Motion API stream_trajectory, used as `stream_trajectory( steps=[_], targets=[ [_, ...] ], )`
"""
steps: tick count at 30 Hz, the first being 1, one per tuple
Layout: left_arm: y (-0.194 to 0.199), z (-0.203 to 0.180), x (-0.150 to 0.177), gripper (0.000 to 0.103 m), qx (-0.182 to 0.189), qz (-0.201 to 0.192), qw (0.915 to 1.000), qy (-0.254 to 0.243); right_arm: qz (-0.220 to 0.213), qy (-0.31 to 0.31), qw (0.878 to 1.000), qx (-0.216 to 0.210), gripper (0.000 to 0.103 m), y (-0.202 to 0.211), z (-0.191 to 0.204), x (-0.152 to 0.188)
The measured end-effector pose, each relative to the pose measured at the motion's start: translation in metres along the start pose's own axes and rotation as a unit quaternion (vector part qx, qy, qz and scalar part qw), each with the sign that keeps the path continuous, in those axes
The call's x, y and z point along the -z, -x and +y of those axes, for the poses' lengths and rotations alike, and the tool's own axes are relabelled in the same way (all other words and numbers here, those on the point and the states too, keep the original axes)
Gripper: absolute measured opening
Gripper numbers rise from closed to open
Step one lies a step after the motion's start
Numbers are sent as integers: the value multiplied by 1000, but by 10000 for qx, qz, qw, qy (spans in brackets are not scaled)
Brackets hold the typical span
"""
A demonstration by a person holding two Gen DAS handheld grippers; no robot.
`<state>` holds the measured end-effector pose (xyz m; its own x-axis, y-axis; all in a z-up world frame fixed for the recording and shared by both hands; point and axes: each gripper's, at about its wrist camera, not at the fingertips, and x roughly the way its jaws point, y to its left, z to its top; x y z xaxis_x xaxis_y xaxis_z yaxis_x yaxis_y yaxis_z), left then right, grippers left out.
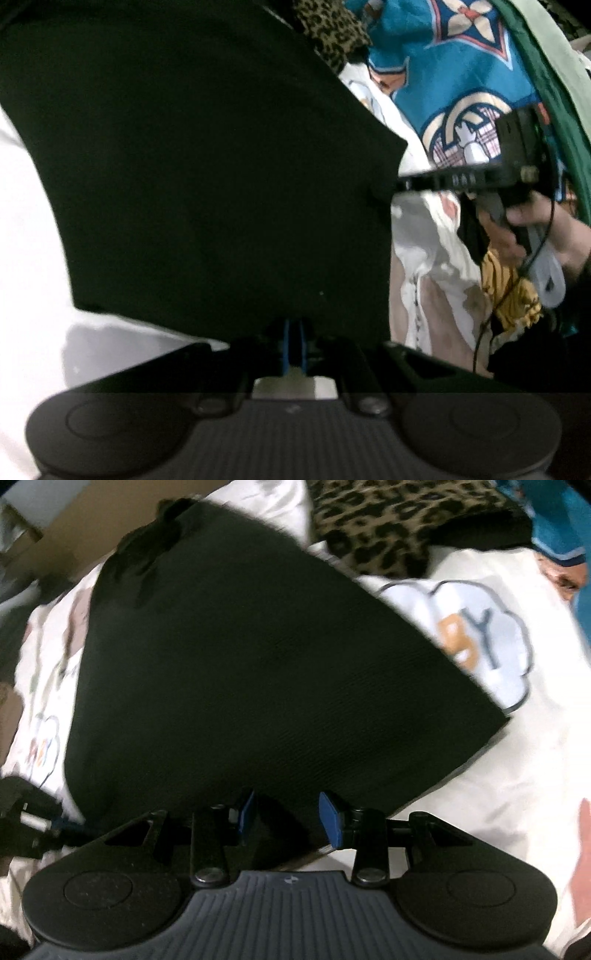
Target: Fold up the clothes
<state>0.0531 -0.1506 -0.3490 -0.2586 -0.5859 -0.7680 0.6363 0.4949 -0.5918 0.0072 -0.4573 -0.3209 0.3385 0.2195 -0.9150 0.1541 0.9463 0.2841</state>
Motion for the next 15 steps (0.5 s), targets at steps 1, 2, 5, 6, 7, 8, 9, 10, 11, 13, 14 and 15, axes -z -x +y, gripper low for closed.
stream_trajectory(
  steps=[1, 2, 5, 6, 7, 8, 9, 10, 11, 13, 14, 15],
  targets=[
    [0, -3, 0, 5, 6, -7, 10000, -46, -100, -36, 9999, 100, 44, 2, -7, -2],
    [1, -5, 0, 5, 12, -14, 10000, -91, -201, -70, 9995, 221, 44, 4, -13, -4],
    [2, -13, 0, 5, 29, -36, 9997, -228, -364, -229, 9984, 380, 44, 6, -31, -8],
    [3, -16, 0, 5, 47, -74, 9996, -266, -398, -286, 9980, 406, 44, 4, -33, -9],
    [7, -18, -3, 5, 98, -169, 9994, -276, -431, -312, 9976, 452, 44, 4, -36, -11],
    [11, -19, -5, 6, 154, -234, 9993, -261, -464, -338, 9971, 498, 44, 3, -38, -12],
    [13, -19, -7, 7, 184, -254, 9992, -256, -497, -364, 9966, 545, 44, 3, -41, -14],
    [12, -19, -9, 7, 174, -234, 9992, -274, -527, -386, 9960, 611, 44, 6, -47, -15],
    [10, -20, -9, 7, 143, -196, 9992, -302, -549, -453, 9953, 657, 44, 7, -52, -18],
    [4, -20, -7, 7, 141, -76, 9993, -323, -587, -604, 9939, 713, 44, 10, -62, -20],
    [0, -19, -5, 7, 156, -4, 9994, -325, -603, -686, 9932, 725, 44, 11, -66, -21],
    [-4, -19, -3, 7, 171, 67, 9993, -326, -613, -713, 9929, 730, 44, 10, -69, -21]
  ],
)
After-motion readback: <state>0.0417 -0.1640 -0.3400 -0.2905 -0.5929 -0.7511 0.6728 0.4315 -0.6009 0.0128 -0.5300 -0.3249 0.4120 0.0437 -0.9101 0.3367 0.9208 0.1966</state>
